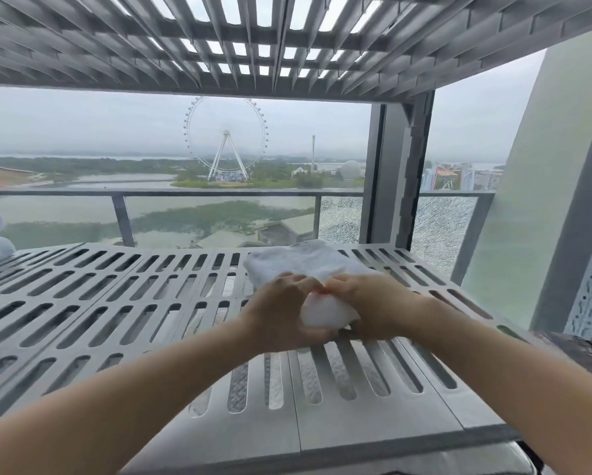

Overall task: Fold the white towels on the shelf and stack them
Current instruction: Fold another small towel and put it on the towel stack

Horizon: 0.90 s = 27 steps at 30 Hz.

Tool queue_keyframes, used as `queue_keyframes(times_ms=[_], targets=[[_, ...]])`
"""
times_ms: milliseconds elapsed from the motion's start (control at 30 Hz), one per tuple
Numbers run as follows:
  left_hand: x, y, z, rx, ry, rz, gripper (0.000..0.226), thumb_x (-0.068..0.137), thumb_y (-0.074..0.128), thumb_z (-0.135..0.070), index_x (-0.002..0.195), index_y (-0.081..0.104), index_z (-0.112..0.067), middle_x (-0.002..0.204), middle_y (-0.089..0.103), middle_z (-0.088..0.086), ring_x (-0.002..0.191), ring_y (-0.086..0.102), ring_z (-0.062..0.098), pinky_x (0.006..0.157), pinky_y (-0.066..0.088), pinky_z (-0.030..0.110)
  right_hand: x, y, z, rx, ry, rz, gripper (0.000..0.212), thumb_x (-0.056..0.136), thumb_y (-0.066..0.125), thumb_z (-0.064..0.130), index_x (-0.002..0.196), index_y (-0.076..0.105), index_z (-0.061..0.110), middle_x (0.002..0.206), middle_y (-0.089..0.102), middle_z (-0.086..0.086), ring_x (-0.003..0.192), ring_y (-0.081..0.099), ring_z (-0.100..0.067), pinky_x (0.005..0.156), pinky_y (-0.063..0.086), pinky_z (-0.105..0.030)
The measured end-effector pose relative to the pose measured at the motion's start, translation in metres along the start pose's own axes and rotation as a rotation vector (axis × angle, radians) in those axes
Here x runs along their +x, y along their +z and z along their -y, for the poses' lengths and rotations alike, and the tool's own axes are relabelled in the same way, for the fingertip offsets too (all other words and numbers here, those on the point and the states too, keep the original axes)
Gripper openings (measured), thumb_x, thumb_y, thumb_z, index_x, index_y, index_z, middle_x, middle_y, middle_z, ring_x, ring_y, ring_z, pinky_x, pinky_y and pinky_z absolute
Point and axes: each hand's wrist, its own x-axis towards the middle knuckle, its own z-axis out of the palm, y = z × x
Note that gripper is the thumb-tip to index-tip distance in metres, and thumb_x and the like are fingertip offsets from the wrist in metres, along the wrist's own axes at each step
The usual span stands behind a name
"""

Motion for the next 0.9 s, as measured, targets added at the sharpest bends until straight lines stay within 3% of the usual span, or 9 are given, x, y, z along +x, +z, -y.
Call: queue_keyframes(times_ms=[133, 233, 333, 400, 467, 567, 633, 700, 900], targets=[[-0.002, -0.011, 0.037, 0.122, 0.128, 0.077, 0.067, 0.066, 0.062, -0.068, 0.12, 0.053, -0.029, 0.125, 0.057, -0.008, 0.117, 0.048, 0.013, 0.106, 0.029, 0.037, -0.009, 0.01, -0.04, 0.102, 0.0, -0.118, 0.05, 0.078, 0.058, 0.001, 0.126, 0.052, 0.016, 0.133, 0.053, -0.002, 0.124, 0.048, -0.02, 0.106, 0.036, -0.034], [0.006, -0.009, 0.049, 0.171, 0.036, 0.121, 0.052, 0.078, 0.061, -0.047, 0.125, 0.049, -0.028, 0.128, 0.053, -0.002, 0.119, 0.048, 0.02, 0.105, 0.034, 0.042, -0.014, 0.008, -0.055, 0.084, 0.06, -0.016, 0.069, 0.078, 0.044, -0.01, 0.137, 0.04, 0.026, 0.147, 0.037, 0.001, 0.135, 0.033, -0.014, 0.107, 0.021, -0.011], [0.011, -0.003, 0.047, 0.191, 0.002, 0.125, 0.041, 0.082, 0.057, -0.034, 0.121, 0.052, -0.021, 0.118, 0.057, 0.005, 0.106, 0.055, 0.027, 0.092, 0.045, 0.043, -0.011, -0.005, -0.052, 0.258, 0.171, 0.024, 0.065, 0.079, 0.045, 0.0, 0.132, 0.044, 0.037, 0.142, 0.042, 0.007, 0.122, 0.045, -0.017, 0.09, 0.04, -0.013], [0.012, 0.001, 0.041, 0.238, 0.011, 0.101, 0.04, 0.082, 0.055, -0.034, 0.12, 0.054, -0.019, 0.112, 0.061, 0.006, 0.098, 0.059, 0.029, 0.084, 0.049, 0.042, -0.009, -0.009, -0.04, 0.314, 0.18, 0.016, 0.048, 0.08, 0.05, 0.027, 0.129, 0.05, 0.03, 0.136, 0.049, 0.006, 0.117, 0.049, -0.018, 0.093, 0.042, -0.027], [0.012, 0.002, 0.033, 0.258, 0.03, 0.061, 0.041, 0.081, 0.056, -0.037, 0.118, 0.055, -0.019, 0.107, 0.063, 0.006, 0.091, 0.062, 0.029, 0.074, 0.052, 0.039, -0.007, -0.004, -0.03, 0.242, 0.124, 0.002, 0.052, 0.076, 0.055, 0.05, 0.122, 0.054, 0.026, 0.123, 0.059, 0.004, 0.112, 0.053, -0.018, 0.092, 0.044, -0.034], [0.01, 0.002, 0.025, 0.244, 0.074, 0.007, 0.042, 0.08, 0.061, -0.047, 0.114, 0.059, -0.021, 0.105, 0.064, 0.003, 0.088, 0.064, 0.026, 0.068, 0.051, 0.036, -0.007, 0.003, -0.037, 0.222, 0.089, -0.034, 0.047, 0.08, 0.063, 0.039, 0.125, 0.052, 0.029, 0.126, 0.057, 0.005, 0.117, 0.05, -0.019, 0.099, 0.041, -0.039], [0.01, -0.004, 0.025, 0.153, 0.082, 0.005, 0.04, 0.081, 0.062, -0.049, 0.112, 0.062, -0.023, 0.108, 0.063, 0.001, 0.093, 0.062, 0.023, 0.074, 0.053, 0.038, -0.01, 0.008, -0.051, 0.356, 0.118, -0.005, 0.056, 0.084, 0.061, 0.034, 0.137, 0.041, 0.033, 0.145, 0.04, 0.006, 0.134, 0.033, -0.015, 0.114, 0.023, -0.039], [0.011, -0.013, 0.03, 0.105, 0.115, 0.05, 0.037, 0.083, 0.064, -0.038, 0.116, 0.063, -0.021, 0.115, 0.061, 0.004, 0.101, 0.059, 0.023, 0.083, 0.051, 0.04, -0.011, 0.014, -0.056, 0.457, 0.138, -0.061, 0.057, 0.085, 0.061, 0.034, 0.138, 0.04, 0.033, 0.151, 0.03, 0.005, 0.138, 0.027, -0.015, 0.115, 0.016, -0.034], [0.003, -0.03, 0.052, 0.152, 0.124, 0.204, 0.066, 0.072, 0.052, 0.001, 0.135, 0.047, -0.02, 0.137, 0.052, 0.004, 0.123, 0.049, 0.022, 0.103, 0.041, 0.036, -0.006, 0.041, -0.035, 0.519, 0.351, -0.504, 0.058, 0.077, 0.061, 0.015, 0.131, 0.042, 0.009, 0.13, 0.044, -0.013, 0.118, 0.044, -0.029, 0.096, 0.037, -0.034]])
